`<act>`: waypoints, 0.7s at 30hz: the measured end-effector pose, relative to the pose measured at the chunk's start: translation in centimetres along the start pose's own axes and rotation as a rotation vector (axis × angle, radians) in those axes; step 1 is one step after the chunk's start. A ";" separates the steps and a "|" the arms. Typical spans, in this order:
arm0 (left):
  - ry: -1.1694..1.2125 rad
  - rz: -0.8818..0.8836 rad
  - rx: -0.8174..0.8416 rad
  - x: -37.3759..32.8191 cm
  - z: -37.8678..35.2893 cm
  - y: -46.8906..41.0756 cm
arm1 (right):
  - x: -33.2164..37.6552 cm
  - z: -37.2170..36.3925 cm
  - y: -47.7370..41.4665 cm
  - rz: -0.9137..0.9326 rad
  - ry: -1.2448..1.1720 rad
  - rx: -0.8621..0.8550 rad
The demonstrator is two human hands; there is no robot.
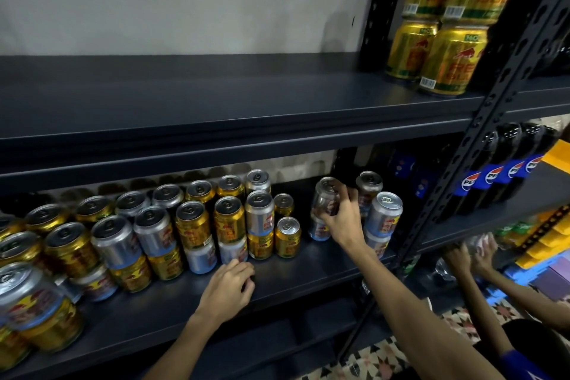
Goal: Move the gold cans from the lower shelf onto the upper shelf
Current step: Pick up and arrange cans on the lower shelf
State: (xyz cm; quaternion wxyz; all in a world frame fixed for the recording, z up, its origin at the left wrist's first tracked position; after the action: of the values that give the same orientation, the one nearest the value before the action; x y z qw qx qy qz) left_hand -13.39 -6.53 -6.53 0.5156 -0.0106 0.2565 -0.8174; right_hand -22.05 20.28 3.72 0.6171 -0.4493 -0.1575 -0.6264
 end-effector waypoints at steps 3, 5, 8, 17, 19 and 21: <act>0.002 -0.002 -0.007 -0.1 0.0 0.0 | -0.3 -0.1 0.2 -0.007 0.006 0.012; 0.001 -0.003 -0.007 -0.1 0.0 0.0 | -0.3 -0.4 0.3 -0.007 0.017 0.028; -0.004 -0.002 -0.007 -0.1 0.1 0.0 | -0.1 -0.6 0.3 0.008 0.034 0.059; 0.013 0.008 0.001 0.0 0.0 0.0 | -0.3 -0.8 0.2 0.019 0.050 0.067; 0.014 0.015 0.011 0.1 -0.1 0.0 | -0.5 -0.9 0.4 0.021 0.029 0.057; 0.018 0.021 0.010 0.2 -0.1 0.0 | -0.5 -0.9 0.5 0.028 0.023 0.051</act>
State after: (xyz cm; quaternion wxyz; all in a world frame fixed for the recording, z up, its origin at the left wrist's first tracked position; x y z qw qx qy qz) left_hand -13.52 -6.64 -6.65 0.5218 0.0020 0.2574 -0.8133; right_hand -21.99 19.80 2.60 0.6389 -0.4284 -0.1600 -0.6186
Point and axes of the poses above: each hand's wrist, its own y-axis away from the middle knuckle, its own z-axis out of the back of the hand, x = y × z, the point moved 8 cm from there along -y, towards the middle knuckle, and after that the axes turned 4 degrees about -x, right-handed, at the moved point
